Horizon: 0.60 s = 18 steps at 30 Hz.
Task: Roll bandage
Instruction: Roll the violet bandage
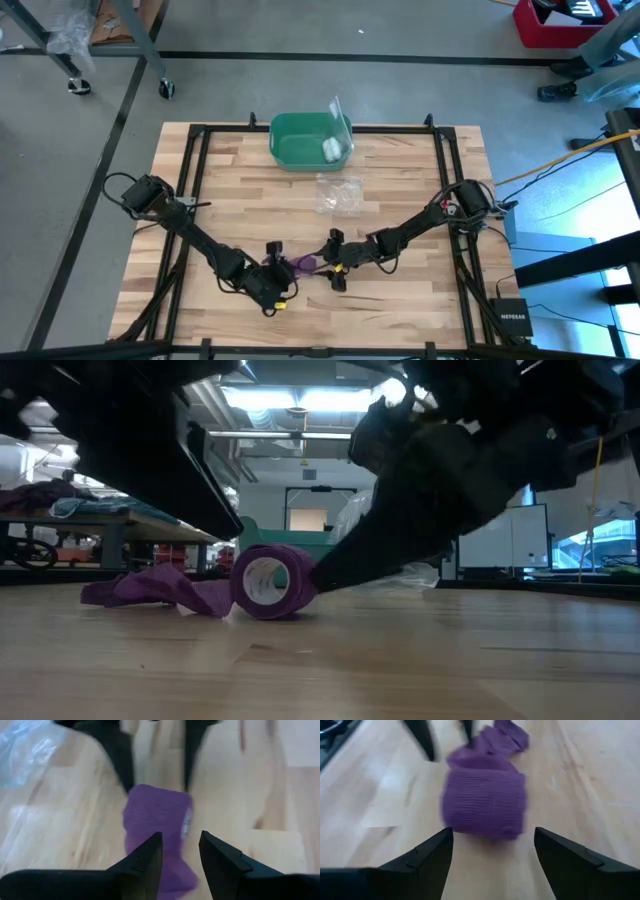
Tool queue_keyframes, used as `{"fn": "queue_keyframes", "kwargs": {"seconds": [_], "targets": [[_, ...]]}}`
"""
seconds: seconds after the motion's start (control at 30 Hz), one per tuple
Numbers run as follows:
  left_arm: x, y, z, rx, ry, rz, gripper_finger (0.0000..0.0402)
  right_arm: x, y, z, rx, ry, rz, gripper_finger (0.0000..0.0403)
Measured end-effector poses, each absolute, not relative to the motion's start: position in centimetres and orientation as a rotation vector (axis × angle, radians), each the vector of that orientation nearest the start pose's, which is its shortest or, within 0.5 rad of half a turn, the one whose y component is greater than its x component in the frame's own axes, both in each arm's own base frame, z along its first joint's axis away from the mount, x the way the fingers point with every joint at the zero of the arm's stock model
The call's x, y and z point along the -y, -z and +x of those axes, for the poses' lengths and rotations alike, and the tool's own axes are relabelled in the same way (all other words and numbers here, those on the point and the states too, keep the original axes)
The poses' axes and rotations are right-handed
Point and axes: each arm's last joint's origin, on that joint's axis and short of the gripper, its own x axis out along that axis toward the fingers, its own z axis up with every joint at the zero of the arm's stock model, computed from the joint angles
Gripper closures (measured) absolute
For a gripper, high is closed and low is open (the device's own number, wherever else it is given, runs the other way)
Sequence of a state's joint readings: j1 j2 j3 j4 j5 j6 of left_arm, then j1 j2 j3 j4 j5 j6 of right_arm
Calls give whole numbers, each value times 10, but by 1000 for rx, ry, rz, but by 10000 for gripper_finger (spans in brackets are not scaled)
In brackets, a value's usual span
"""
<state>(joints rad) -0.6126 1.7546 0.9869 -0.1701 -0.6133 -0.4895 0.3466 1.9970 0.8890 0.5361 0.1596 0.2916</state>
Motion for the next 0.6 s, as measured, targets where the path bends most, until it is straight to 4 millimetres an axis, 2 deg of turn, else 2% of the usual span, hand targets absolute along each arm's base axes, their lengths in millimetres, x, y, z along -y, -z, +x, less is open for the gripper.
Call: {"fn": "queue_keyframes", "kwargs": {"seconds": [0.3, 0.6], "targets": [[180, -158, 286, -748, -190, 77, 281, -128, -109, 362, -551, -177, 165, 123], [185, -157, 281, -760, -199, 28, 281, -132, -95, 372, -587, -180, 193, 123]]}}
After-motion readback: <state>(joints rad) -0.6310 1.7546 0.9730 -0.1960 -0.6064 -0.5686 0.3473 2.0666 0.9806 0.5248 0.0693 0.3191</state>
